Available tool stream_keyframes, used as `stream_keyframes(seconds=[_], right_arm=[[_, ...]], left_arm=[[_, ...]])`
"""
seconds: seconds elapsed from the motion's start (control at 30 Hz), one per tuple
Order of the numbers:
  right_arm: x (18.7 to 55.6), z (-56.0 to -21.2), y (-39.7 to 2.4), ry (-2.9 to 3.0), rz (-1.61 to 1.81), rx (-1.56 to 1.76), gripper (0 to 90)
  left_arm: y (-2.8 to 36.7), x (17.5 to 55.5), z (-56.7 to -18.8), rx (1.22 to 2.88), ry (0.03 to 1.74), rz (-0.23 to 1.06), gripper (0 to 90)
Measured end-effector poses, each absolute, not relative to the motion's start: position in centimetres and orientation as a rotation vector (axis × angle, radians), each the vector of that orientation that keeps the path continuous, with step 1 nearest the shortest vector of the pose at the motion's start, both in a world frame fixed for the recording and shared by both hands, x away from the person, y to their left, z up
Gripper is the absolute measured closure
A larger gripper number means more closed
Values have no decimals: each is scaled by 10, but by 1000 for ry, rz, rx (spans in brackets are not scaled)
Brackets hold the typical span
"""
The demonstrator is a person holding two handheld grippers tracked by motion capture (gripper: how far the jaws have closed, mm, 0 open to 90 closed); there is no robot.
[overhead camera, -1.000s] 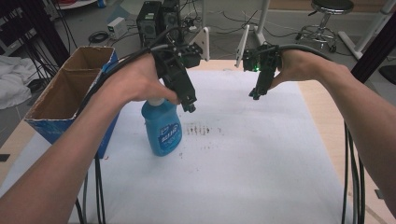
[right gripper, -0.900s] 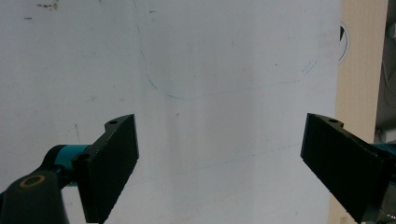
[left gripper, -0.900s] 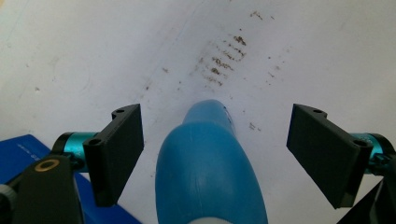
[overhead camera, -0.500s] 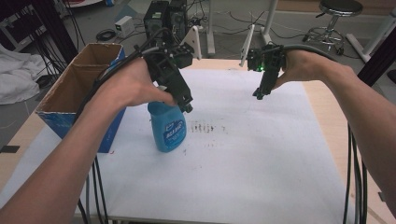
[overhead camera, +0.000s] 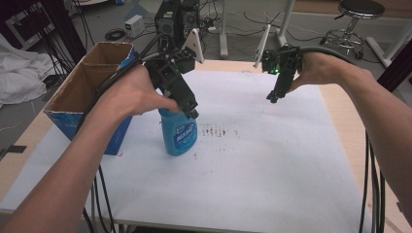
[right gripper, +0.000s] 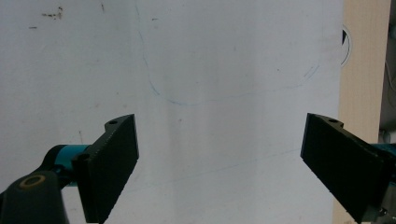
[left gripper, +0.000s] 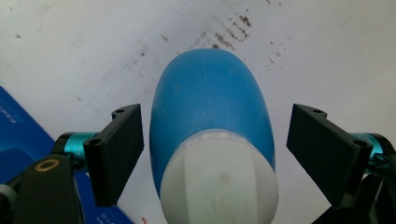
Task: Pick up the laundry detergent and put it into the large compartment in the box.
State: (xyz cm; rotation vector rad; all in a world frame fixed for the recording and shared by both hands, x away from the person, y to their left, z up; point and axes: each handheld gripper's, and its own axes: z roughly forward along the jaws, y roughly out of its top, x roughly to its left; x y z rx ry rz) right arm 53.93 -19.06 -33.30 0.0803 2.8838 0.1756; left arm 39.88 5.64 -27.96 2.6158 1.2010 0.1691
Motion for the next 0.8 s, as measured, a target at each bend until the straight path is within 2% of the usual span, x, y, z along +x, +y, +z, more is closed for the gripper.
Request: stream_keyframes(seconds=[0.3, 0.8], right_arm=[[538, -332, -190, 2883, 181, 73, 105], [538, -332, -189, 2881, 172, 68, 105]], left_arm=[[57, 400, -284, 2627, 1216, 172, 193], [60, 398, -282, 2607, 1219, 161, 278]])
